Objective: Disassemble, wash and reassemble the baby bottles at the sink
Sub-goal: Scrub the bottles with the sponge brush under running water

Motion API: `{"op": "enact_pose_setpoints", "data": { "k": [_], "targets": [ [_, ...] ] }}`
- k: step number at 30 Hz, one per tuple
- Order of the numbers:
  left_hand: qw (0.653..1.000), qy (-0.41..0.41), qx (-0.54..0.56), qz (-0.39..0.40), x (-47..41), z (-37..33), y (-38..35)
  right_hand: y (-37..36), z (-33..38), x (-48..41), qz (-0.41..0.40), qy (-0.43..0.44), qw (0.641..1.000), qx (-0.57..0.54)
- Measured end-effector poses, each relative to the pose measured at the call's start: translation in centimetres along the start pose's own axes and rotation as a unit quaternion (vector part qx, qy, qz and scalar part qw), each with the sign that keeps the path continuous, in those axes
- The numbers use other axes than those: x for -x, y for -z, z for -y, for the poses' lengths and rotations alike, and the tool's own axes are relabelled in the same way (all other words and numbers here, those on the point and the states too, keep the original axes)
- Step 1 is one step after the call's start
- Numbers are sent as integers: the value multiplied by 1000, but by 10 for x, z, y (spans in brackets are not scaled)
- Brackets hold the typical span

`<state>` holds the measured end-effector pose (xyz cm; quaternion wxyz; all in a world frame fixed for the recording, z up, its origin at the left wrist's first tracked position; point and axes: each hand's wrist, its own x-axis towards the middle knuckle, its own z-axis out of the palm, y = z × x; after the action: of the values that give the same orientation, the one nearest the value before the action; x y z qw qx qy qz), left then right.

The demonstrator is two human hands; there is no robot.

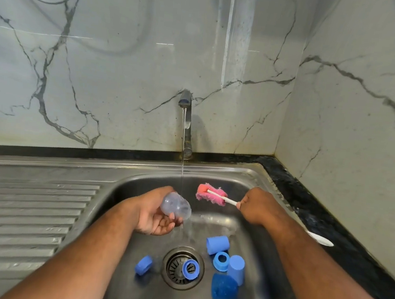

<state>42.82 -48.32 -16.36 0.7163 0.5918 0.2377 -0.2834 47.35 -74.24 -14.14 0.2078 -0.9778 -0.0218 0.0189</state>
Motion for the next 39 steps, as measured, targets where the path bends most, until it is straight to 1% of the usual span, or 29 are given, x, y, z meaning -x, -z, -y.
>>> {"op": "enact_pose_setpoints", "data": {
  "k": [2, 5, 11, 13, 14, 17, 19, 24, 26, 29, 30, 31, 33, 35, 36, 39],
  "targets": [
    [996, -63, -54, -16, -3, 6, 4, 0, 0, 0, 1, 2, 1000, 2],
    [971, -179, -140, -76, -15, 15, 13, 0, 1, 0, 2, 1, 1000, -5],
    [932, -285, -163, -155, -20, 14, 7, -1, 0, -2, 2, 2, 1000, -12],
    [918, -299, -181, -186, -20, 13, 0, -2, 0, -2, 1, 3, 1000, -13],
    [915, -297, -195, -190, -21, 12, -2, -2, 0, -1, 0, 2, 1000, -13],
    [911, -300, -240, -152, -24, 14, -1, -1, 0, -1, 1, 4, 1000, -11],
    [903, -312, -254, -153, -28, 14, 5, 0, 0, -2, 4, 5, 1000, -11],
    [890, -358, -187, -211, -30, 11, 10, -1, 1, -1, 1, 4, 1000, -12],
    [887, -358, -197, -213, -29, 12, 6, -1, 1, -2, 1, 3, 1000, -17],
    [873, -345, -263, -224, -33, 14, 1, -2, 0, -3, 6, 4, 1000, -13],
    [866, -353, -266, -232, -33, 13, -1, -1, 0, -3, 8, 5, 1000, -11],
    [861, -364, -257, -244, -34, 13, -3, -1, 0, -3, 9, 5, 1000, -11],
    [863, -362, -228, -268, -37, 13, -3, -1, 0, -3, 6, 5, 1000, -12],
    [863, -341, -245, -280, -38, 15, -3, -2, 0, -3, 2, 5, 1000, -12],
    [856, -341, -258, -290, -37, 16, -4, -2, 0, -2, 2, 5, 1000, -11],
    [843, -381, -223, -309, -34, 12, -7, -2, 0, -4, 6, 6, 1000, -10]
  ]
}}
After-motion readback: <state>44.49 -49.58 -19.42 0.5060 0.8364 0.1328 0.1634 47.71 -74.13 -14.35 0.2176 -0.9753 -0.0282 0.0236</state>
